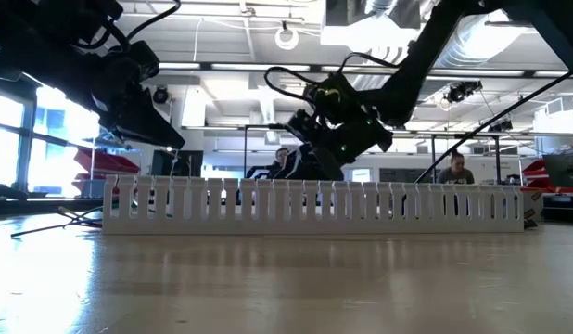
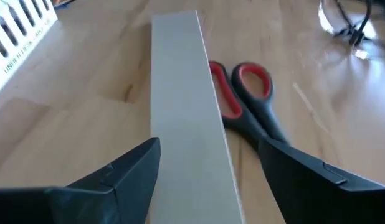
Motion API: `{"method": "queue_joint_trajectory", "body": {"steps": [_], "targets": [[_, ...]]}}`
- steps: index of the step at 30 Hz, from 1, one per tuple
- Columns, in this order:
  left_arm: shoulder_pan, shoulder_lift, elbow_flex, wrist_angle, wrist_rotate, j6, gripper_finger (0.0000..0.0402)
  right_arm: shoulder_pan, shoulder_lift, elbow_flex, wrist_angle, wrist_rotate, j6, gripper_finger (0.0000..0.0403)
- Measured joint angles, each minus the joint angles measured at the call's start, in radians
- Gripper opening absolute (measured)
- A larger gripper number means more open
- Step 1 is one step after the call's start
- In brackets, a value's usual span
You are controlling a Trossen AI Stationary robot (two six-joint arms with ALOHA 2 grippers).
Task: Ziptie cables
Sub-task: Close the white cable duct lid
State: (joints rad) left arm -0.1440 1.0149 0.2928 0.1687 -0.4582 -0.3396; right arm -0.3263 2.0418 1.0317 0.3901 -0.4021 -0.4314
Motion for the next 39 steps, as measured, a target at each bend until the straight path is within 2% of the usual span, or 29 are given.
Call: {"method": "queue_joint_trajectory", "body": {"steps": [8,12,15,22,25,29,39], "targets": [[0.0,0.0,0.0,0.001,-0.008,-0.008,0.004,0.048,-0.002,0.001,0.01,0.002,0.003,0.0261],[0.004,0.0,0.0,-0.002,-0.009,0.0,0.004,0.059,0.003,0.001,-0.009,0.024,-0.07,0.0266],[0.017,0.0,0.0,0.002,-0.01,-0.008,0.004,0.058,0.004,0.001,-0.013,0.033,-0.069,0.0286],[0.075,0.002,0.0,0.011,0.006,-0.027,0.004,0.056,0.009,0.001,-0.019,0.059,-0.151,0.0359],[0.099,0.002,0.001,0.016,0.028,-0.027,0.004,0.047,0.02,0.001,-0.049,0.055,-0.146,0.0373],[0.12,0.002,0.001,0.018,0.034,-0.028,0.004,0.032,0.041,0.002,-0.045,0.049,-0.131,0.0362],[0.138,0.002,0.001,0.034,0.063,-0.035,0.004,0.019,0.079,0.005,-0.037,0.017,-0.09,0.0285]]}}
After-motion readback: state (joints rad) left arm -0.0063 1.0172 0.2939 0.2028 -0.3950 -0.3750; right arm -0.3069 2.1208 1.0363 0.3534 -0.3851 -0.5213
